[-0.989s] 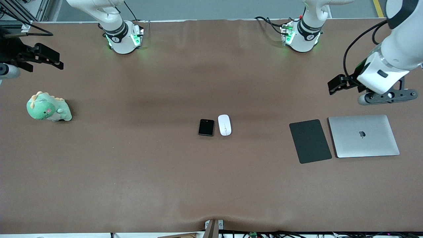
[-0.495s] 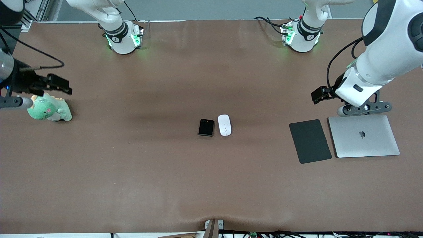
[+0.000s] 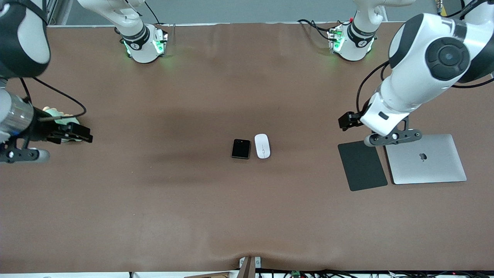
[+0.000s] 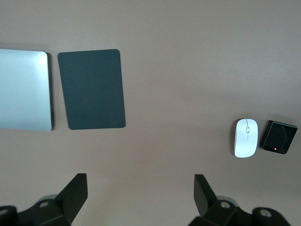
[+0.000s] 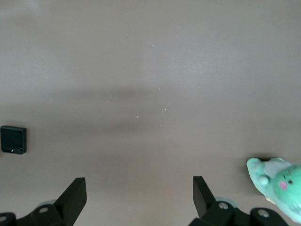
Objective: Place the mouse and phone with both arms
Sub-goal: 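Reach the right gripper toward the phone while the left gripper reaches the mouse, then grasp the black phone with the right gripper while the left gripper grasps the mouse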
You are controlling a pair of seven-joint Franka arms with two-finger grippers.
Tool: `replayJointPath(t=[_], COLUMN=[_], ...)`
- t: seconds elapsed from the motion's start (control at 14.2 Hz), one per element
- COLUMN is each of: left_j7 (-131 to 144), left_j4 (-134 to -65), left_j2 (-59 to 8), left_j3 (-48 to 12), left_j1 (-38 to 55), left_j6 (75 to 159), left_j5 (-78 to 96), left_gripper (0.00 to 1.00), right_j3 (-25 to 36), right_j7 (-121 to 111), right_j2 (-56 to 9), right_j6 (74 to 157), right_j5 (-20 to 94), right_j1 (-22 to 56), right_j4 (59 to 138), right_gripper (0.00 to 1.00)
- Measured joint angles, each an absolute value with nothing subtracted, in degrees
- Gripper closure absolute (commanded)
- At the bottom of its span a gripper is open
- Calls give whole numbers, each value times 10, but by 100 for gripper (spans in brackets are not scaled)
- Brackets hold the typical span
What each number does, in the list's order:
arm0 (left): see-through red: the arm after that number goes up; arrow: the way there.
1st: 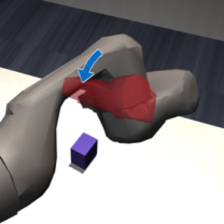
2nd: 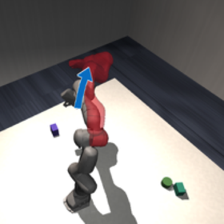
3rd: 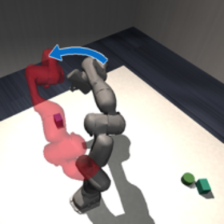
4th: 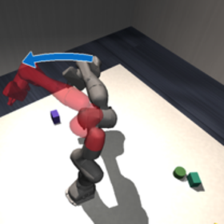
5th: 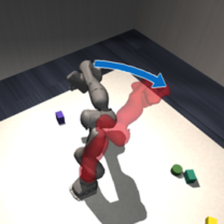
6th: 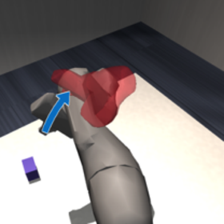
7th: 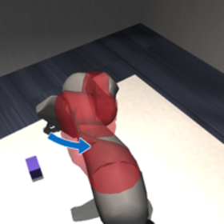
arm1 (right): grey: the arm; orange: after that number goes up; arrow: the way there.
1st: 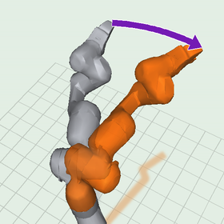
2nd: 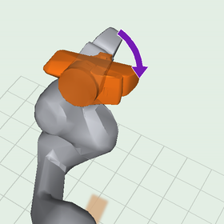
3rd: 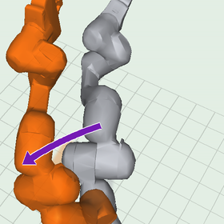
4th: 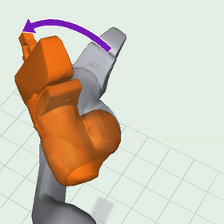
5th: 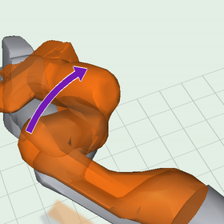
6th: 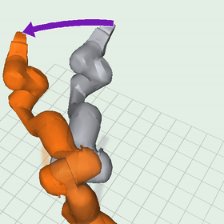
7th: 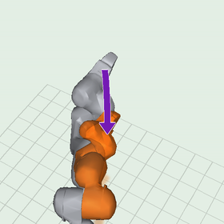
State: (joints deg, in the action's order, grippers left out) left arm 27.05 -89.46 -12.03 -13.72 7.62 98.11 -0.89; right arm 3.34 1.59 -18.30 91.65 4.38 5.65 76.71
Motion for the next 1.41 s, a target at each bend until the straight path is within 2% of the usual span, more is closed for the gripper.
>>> replayJointPath(t=[0.21,0.49,0.85,1.06,1.41], left_j7=[273,273,273,277,301], left_j4=[-895,-894,-894,-894,-894], left_j2=[-125,-125,-125,-125,-127], left_j3=[-137,-137,-137,-137,-137], left_j1=[77,76,77,77,91], left_j6=[984,985,985,985,990], left_j5=[-9,-9,-9,-9,-9], left_gripper=[0,0,0,0,0], right_j3=[30,28,25,25,25], right_j7=[16,18,19,57,133], right_j2=[-221,-226,-241,-290,-369], right_j6=[960,965,973,1021,1034], right_j5=[45,50,62,63,64], right_j1=[74,107,199,259,294], right_j4=[768,765,767,770,771], right_gripper=[0,0,0,0,0])
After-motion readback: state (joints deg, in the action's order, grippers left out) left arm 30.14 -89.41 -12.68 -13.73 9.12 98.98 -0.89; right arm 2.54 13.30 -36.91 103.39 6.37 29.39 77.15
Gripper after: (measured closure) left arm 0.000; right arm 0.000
